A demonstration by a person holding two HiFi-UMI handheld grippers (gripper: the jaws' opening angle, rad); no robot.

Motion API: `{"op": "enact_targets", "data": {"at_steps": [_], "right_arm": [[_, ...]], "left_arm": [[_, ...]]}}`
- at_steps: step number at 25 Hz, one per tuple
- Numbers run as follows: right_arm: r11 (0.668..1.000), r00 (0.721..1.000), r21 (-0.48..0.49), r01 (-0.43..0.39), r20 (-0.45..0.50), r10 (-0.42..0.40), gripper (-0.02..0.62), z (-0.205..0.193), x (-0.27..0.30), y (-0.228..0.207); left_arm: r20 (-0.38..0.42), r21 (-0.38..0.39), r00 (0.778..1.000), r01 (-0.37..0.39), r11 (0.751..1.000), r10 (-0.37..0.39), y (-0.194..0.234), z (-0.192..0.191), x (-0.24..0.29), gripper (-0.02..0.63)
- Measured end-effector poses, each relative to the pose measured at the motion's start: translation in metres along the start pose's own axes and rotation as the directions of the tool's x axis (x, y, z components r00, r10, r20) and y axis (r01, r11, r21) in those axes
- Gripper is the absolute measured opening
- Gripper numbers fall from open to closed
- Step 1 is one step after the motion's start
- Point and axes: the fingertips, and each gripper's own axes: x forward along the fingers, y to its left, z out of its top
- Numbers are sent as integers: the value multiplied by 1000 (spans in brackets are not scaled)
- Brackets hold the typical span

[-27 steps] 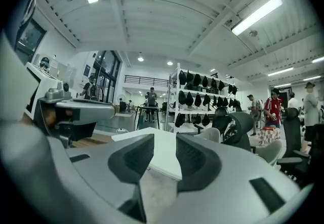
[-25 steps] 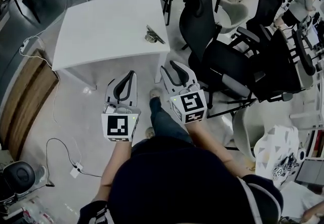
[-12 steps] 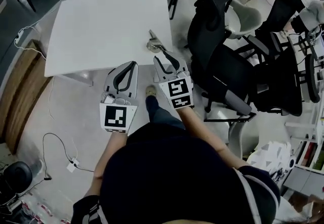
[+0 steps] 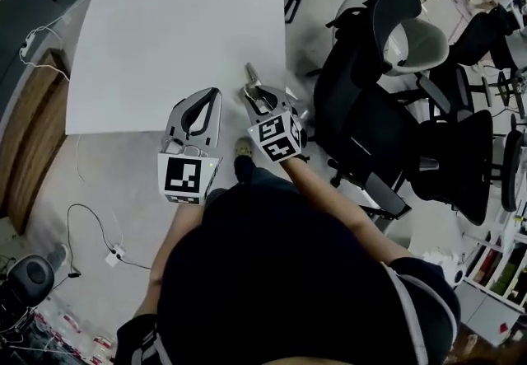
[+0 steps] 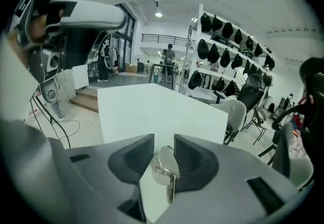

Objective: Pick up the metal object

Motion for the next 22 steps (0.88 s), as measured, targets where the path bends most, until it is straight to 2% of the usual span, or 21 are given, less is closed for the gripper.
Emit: {"op": "enact_targets", "data": {"at_steps": [6,11,15,22], "right_arm": [[997,988,-15,-74,-140,71,126,-20,41,0],[996,967,-32,-88,-241,77,126,-33,58,2],[995,957,-61,-77,-285,57,126,-36,65,4],[996,933,-89,-28,-359,-5,127,-39,78,0]], "left_arm": [[-19,-20,1000,2,1000,-3,18,-7,34,23],[-34,-37,999,23,999,-24,30,-11,48,23],[-38,-39,997,59,997,-61,37,-9,57,23],[-37,-69,985,169,983,-171,51,-6,78,23]]}}
